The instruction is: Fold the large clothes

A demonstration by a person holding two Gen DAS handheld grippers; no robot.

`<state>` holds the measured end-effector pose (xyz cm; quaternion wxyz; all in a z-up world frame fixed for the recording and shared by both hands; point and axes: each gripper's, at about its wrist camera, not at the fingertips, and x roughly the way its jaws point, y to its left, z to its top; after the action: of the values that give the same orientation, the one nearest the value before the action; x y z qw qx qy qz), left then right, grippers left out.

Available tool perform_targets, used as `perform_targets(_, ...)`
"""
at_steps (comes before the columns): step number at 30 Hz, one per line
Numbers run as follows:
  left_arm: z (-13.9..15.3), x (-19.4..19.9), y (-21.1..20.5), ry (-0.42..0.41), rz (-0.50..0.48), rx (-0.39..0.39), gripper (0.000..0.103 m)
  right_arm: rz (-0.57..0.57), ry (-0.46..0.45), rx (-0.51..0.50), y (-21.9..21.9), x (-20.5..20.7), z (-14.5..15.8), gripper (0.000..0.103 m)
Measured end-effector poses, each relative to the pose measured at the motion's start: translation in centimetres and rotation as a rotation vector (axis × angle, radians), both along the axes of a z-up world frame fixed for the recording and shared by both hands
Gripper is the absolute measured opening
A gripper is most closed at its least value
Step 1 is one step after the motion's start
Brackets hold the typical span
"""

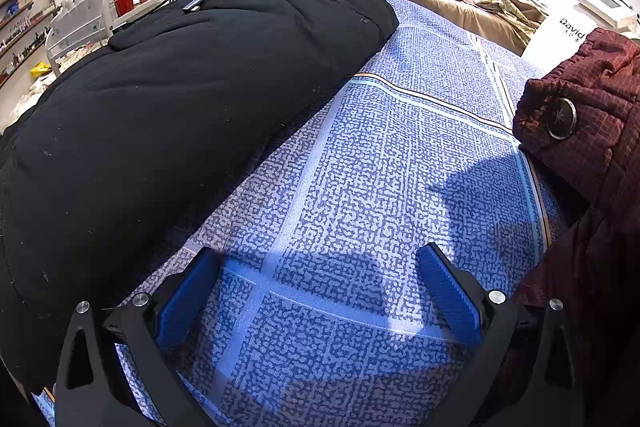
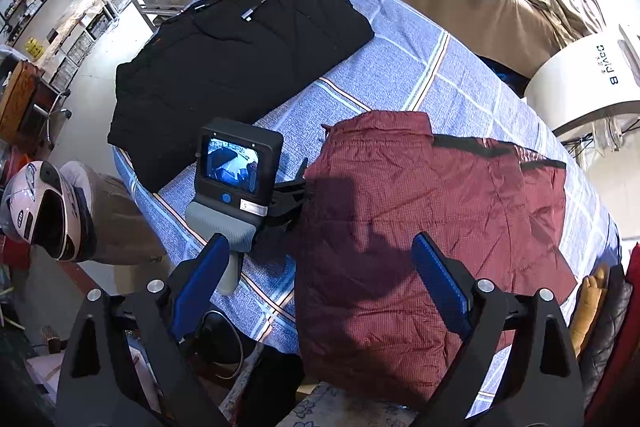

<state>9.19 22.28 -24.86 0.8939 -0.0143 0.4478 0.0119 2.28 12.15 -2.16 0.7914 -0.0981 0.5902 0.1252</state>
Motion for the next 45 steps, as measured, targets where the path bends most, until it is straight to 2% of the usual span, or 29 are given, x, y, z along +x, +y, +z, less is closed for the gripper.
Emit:
perform_targets(5,0.0,0.0,0.0,0.000,0.000,0.000,0.098,0.011,0.017,-0.023,0.6,-0.3,-0.7,0.091)
perform_targets(12,0.0,0.0,0.0,0.000,0.000,0.000,0.098,0.040,-0.007,-0.017,1.7,-0.6,-0.1,0.091)
perform_targets(26,0.0,0.0,0.1,0.000,0.000,0.000,0.098,0.030,0.010,-0.030,1.9,-0.4,-0.7,0.091)
perform_targets(45,0.0,0.0,0.1,0.000,-0.001,0.000,0.098,-0.003,0.048,-0.039,0.6,-0.5,-1.8,0.091)
